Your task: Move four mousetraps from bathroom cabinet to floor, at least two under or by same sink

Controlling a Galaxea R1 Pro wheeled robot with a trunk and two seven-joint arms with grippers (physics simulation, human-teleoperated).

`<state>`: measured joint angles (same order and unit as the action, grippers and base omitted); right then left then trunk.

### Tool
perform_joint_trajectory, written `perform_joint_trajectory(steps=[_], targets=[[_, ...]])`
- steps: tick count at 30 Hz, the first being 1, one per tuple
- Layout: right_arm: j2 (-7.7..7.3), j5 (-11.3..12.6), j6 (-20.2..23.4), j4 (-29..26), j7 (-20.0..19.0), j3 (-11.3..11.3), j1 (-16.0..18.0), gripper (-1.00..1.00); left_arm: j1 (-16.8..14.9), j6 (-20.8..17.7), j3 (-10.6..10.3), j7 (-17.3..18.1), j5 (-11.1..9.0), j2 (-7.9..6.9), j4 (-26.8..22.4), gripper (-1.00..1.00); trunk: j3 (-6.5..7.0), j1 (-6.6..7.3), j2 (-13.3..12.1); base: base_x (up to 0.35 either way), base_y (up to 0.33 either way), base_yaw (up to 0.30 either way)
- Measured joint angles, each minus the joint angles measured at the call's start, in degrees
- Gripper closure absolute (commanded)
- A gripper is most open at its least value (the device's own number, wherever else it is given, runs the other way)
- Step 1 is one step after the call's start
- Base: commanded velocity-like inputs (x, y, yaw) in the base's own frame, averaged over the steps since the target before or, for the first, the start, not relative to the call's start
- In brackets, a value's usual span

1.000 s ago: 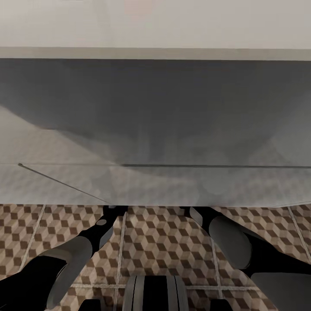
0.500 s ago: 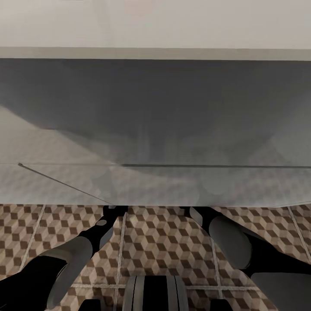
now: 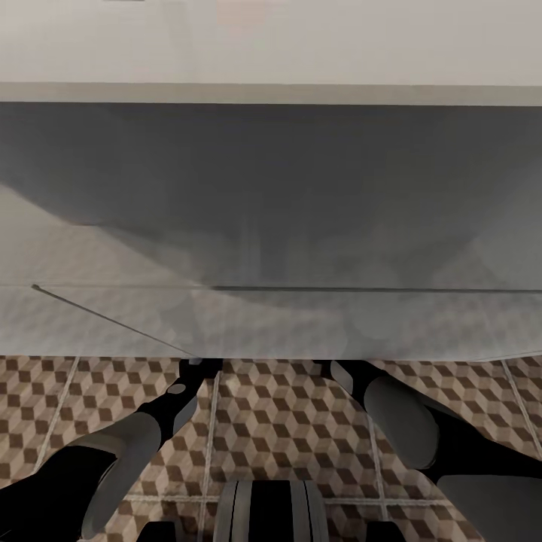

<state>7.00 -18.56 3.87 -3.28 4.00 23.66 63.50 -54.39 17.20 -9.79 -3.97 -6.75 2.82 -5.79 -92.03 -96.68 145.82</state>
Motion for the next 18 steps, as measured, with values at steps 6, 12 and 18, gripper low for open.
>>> perform_joint_trajectory(steps=[6, 12, 18], targets=[[0.07, 0.13, -0.53, -0.01, 0.00, 0.16, 0.00, -1.00, 0.00, -0.03, 0.18, -0.01, -0.02, 0.05, -0.02, 1.00, 0.00, 0.00, 0.00, 0.000, 0.000, 0.000], [0.06, 0.03, -0.66, -0.01, -0.01, -0.03, 0.00, -1.00, 0.00, 0.05, 0.38, -0.02, -0.07, 0.12, 0.04, 1.00, 0.00, 0.00, 0.00, 0.000, 0.000, 0.000], [-0.03, -0.28, -0.68, -0.01, 0.00, -0.60, -0.01, -1.00, 0.00, -0.04, 0.58, -0.03, -0.32, 0.23, 0.03, 1.00, 0.00, 0.00, 0.00, 0.000, 0.000, 0.000]])
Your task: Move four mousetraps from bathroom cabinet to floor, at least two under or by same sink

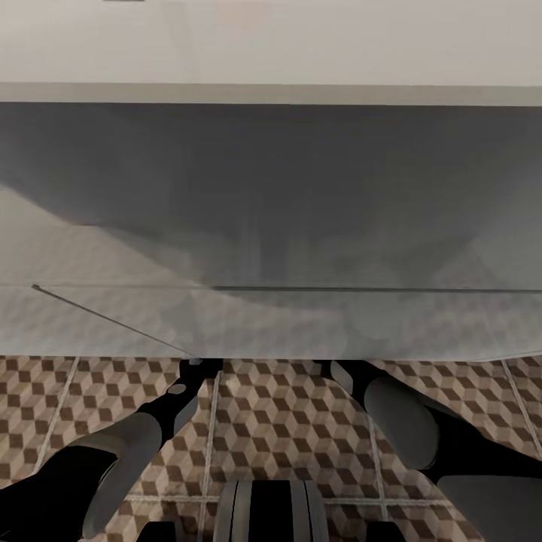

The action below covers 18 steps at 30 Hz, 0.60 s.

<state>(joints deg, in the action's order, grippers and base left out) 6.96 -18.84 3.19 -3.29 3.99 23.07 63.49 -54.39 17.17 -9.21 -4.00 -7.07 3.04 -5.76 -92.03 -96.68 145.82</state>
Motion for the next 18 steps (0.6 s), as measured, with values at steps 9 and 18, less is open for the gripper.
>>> perform_joint_trajectory(steps=[9, 18], targets=[[-0.13, 0.10, -0.07, 0.41, 0.00, 0.16, 0.06, -1.00, 0.05, -0.05, 0.05, 0.00, -0.17, 0.03, -0.08, 1.00, 0.01, 0.01, 0.00, 0.000, 0.000, 0.000], [-0.14, 0.08, -0.08, 0.49, -0.01, 0.16, 0.05, -1.00, 0.09, -0.06, 0.08, -0.01, -0.18, 0.03, -0.14, 1.00, 0.01, 0.01, 0.00, 0.000, 0.000, 0.000]])
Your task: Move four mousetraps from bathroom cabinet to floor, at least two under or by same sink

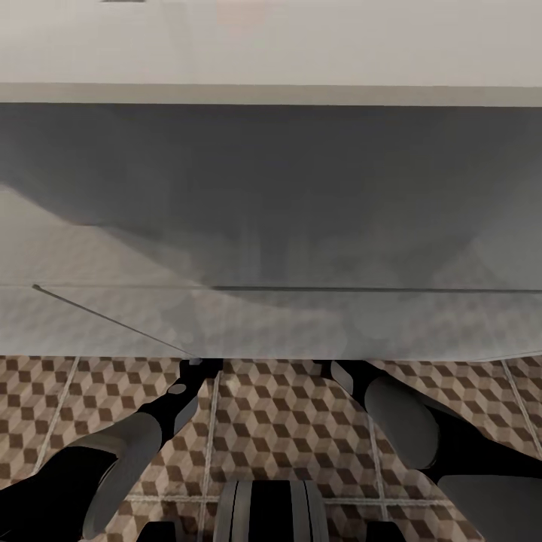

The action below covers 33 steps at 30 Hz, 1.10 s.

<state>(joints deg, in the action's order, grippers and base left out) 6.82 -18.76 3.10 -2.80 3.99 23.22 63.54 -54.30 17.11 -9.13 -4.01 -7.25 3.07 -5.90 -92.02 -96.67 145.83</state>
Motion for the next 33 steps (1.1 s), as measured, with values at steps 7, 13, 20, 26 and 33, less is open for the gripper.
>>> perform_joint_trajectory(steps=[7, 13, 20, 26, 33], targets=[[0.00, -0.02, -0.05, 0.00, 0.00, 0.00, 0.00, -1.00, 0.01, -0.06, 0.00, 0.00, 0.01, 0.00, -0.06, 1.00, 0.00, 0.00, 0.00, 0.000, 0.000, 0.000], [0.00, -0.05, -0.07, 0.00, 0.00, 0.00, 0.00, -1.00, 0.01, -0.03, -0.10, 0.01, 0.02, -0.03, -0.05, -1.00, 0.00, 0.00, 0.00, 0.000, 0.000, 0.000], [-0.05, -0.06, -0.08, 0.00, 0.00, 0.00, 0.00, -1.00, 0.03, 0.00, -0.42, -0.13, -0.08, -0.09, 3.64, -1.00, 0.00, -0.01, 0.00, 0.000, 0.000, 0.000], [-0.06, -0.07, -0.08, 0.00, 0.00, 0.00, 0.00, -1.00, 0.02, 0.01, -0.42, -0.13, -0.08, -0.10, 3.67, -1.00, 0.00, -0.01, 0.00, 0.000, 0.000, 0.000], [-0.07, -0.06, -0.08, 0.00, 0.00, 0.00, 0.00, -1.00, 0.04, 0.01, -0.40, -0.13, -0.08, -0.09, 3.68, -1.00, 0.00, -0.01, 0.00, 0.000, 0.000, 0.000]])
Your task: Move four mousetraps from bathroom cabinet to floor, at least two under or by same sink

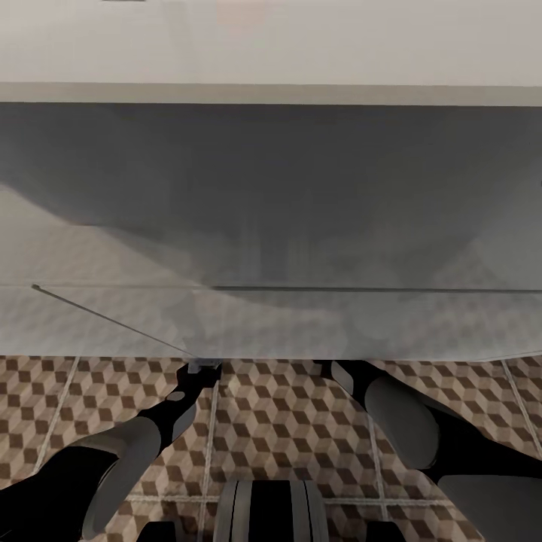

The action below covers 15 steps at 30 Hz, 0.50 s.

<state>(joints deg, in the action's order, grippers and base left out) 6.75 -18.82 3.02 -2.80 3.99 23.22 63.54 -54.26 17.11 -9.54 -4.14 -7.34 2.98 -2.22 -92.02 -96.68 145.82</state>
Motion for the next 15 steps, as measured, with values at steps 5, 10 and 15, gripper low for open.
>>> perform_joint_trajectory(steps=[5, 10, 15], targets=[[-0.01, 0.00, 0.00, 0.00, 0.00, 0.00, 0.00, -1.00, 0.00, 0.03, 0.00, 0.00, 0.00, 0.03, -0.02, -1.00, 0.00, 0.00, 0.00, 0.000, 0.000, 0.000], [-0.02, 0.02, 0.00, 0.00, 0.00, 0.00, 0.00, -1.00, -0.01, 0.13, -0.01, 0.00, 0.00, 0.06, -0.01, -1.00, 0.00, 0.00, 0.00, 0.000, 0.000, 0.000], [-0.02, 0.04, 0.00, 0.00, 0.00, 0.00, 0.00, -1.00, -0.02, 0.28, -0.03, 0.00, 0.04, 0.07, -0.03, -1.00, 0.00, 0.00, 0.00, 0.000, 0.000, 0.000]])
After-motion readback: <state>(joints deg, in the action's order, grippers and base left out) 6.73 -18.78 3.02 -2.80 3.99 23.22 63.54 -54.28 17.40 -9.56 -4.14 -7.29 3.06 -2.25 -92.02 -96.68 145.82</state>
